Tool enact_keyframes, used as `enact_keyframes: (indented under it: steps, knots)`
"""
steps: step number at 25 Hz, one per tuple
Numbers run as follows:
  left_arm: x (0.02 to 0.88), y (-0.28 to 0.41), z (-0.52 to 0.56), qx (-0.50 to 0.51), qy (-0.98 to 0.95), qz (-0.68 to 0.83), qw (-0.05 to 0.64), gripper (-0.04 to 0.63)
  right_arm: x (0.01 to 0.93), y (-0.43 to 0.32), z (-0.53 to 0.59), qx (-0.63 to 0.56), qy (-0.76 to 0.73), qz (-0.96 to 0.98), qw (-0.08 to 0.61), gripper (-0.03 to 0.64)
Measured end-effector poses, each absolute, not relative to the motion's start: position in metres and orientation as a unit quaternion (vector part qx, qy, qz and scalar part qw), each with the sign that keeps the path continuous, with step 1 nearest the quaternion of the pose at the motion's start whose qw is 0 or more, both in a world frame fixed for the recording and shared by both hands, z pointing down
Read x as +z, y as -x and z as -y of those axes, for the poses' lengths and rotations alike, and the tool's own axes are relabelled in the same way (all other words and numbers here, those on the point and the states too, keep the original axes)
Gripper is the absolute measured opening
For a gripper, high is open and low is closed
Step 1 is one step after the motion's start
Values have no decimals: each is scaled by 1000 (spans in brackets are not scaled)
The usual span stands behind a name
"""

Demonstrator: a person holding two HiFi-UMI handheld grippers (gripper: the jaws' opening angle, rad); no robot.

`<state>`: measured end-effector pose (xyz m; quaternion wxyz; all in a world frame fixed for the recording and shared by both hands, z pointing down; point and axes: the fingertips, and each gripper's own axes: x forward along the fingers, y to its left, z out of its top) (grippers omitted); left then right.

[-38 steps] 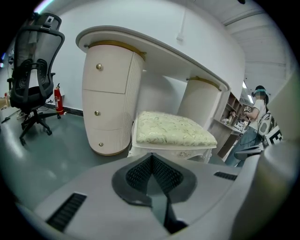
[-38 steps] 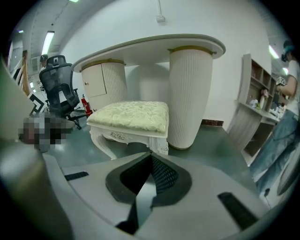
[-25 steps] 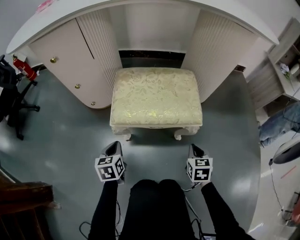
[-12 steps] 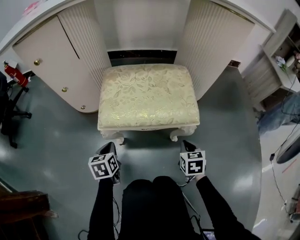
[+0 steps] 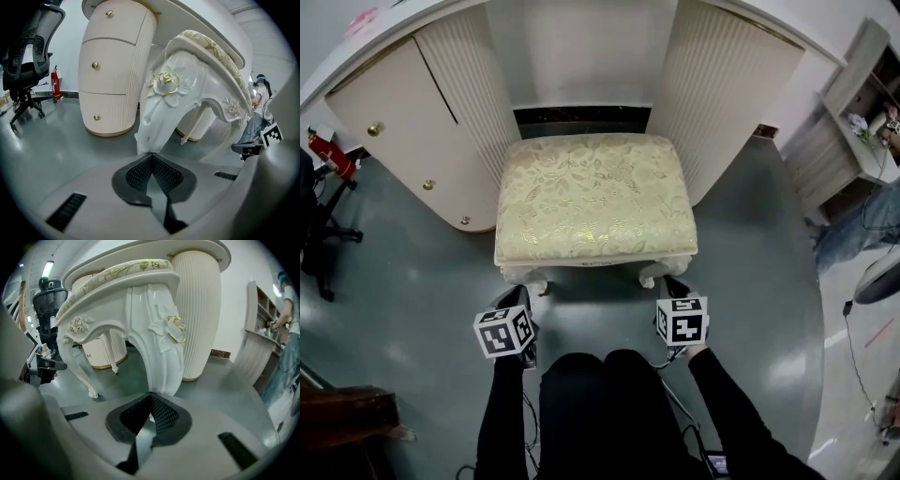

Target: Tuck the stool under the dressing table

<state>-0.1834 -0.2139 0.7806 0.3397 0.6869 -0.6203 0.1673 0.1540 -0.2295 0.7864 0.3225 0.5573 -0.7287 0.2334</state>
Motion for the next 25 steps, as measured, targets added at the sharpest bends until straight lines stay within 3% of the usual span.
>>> enact_keyframes:
  steps: [25]
  knots:
    - [796, 184, 224, 145, -691, 606, 366, 8, 798, -150, 240, 284, -568, 717, 287, 5]
